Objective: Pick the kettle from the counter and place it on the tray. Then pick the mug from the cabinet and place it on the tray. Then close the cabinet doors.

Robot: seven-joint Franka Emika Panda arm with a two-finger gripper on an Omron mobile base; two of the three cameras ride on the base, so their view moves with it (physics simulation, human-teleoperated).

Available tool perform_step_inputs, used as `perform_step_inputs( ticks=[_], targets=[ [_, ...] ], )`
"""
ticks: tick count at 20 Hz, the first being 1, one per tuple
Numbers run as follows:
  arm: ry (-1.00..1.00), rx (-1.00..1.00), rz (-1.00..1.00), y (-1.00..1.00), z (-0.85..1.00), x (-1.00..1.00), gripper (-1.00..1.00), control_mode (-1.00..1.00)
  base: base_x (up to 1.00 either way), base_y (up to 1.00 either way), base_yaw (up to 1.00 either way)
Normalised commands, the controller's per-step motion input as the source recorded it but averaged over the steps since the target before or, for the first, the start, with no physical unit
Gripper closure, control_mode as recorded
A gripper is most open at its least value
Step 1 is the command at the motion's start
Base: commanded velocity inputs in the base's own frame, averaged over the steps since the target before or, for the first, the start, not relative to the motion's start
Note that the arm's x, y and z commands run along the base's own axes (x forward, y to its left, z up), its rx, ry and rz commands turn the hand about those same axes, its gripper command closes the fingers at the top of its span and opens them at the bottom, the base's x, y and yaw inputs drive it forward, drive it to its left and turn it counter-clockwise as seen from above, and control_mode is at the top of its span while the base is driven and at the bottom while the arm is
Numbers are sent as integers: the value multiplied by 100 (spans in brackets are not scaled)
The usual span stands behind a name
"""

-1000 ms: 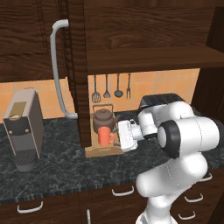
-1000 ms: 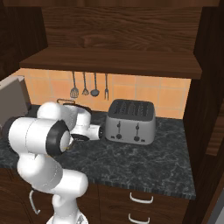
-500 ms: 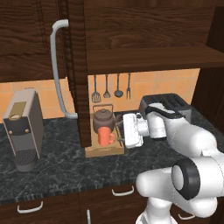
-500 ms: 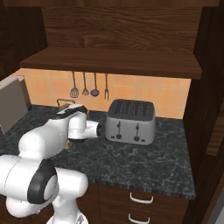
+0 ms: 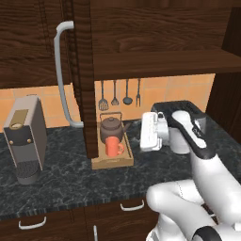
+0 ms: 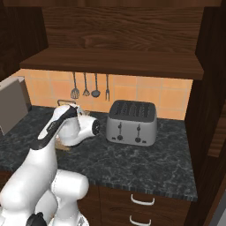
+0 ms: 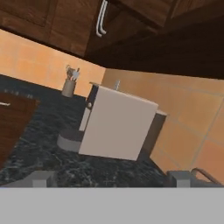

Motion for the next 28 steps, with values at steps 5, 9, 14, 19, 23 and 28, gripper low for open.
perform_step_inputs(
  ticks=[5,9,14,19,23,28],
  targets=[
    [0,0,-10,-38,47,-56,-100,-100,0,0,0],
    [1,0,-6,-50,45,-55,-100,-100,0,0,0],
    [1,0,-6,-53,44,-62,-100,-100,0,0,0],
    [1,3,-17,-33,16,-48,-100,-100,0,0,0],
    [-16,3,-17,-6,-1,-74,-100,-100,0,0,0],
    [-18,7,-20,-8,0,-70,-100,-100,0,0,0]
  ],
)
